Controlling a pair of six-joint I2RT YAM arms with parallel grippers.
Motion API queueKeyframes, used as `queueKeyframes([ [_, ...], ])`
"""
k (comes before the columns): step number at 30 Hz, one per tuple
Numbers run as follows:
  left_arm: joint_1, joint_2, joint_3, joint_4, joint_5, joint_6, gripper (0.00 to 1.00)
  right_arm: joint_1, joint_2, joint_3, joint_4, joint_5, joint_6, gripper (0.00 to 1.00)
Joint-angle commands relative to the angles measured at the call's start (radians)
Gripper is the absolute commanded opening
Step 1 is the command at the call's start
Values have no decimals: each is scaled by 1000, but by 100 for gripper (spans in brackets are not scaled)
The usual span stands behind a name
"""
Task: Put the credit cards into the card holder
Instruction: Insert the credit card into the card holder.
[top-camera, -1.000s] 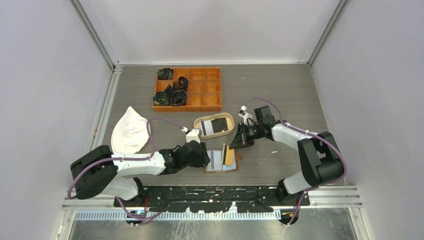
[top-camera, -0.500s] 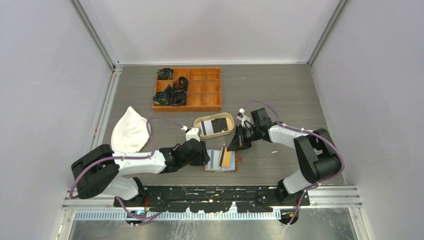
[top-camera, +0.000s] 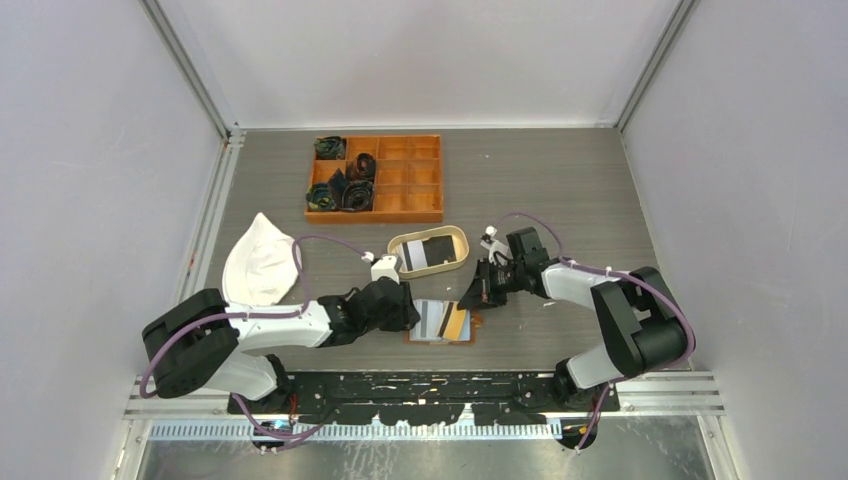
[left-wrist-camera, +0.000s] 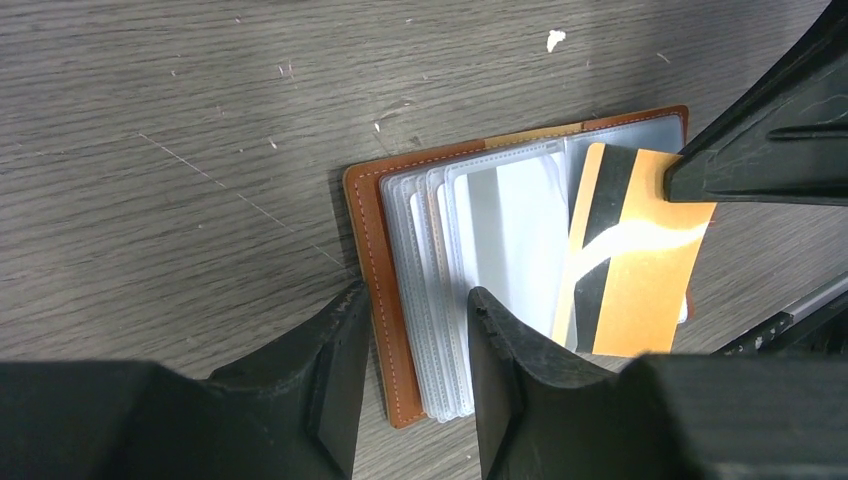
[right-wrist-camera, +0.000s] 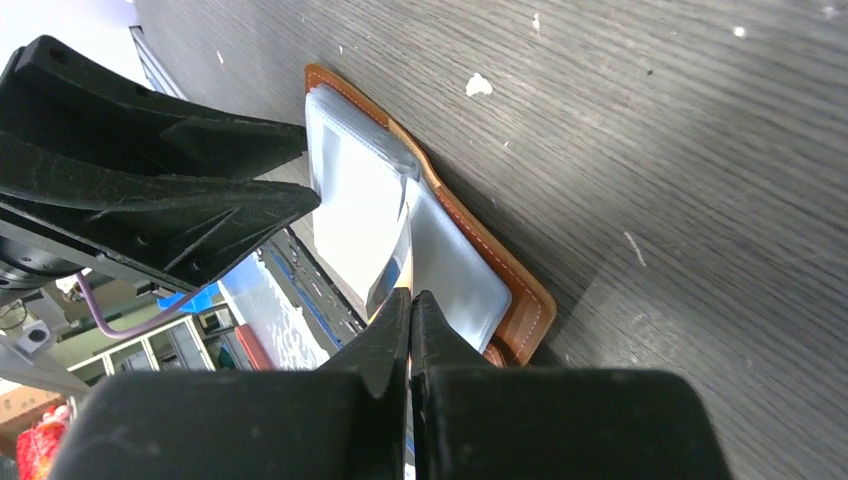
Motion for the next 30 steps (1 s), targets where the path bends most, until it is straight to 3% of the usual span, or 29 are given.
queueKeyframes([
  [1,6,11,-23,-11,18,13,40,16,10,-11,114,-42,-12,1],
  [14,6,11,-32,9,40,8,39,57,128,-4,207,-38,87,1],
  [30,6,25,-30,13,42,11,39,61,117,11,94,-37,85,1],
])
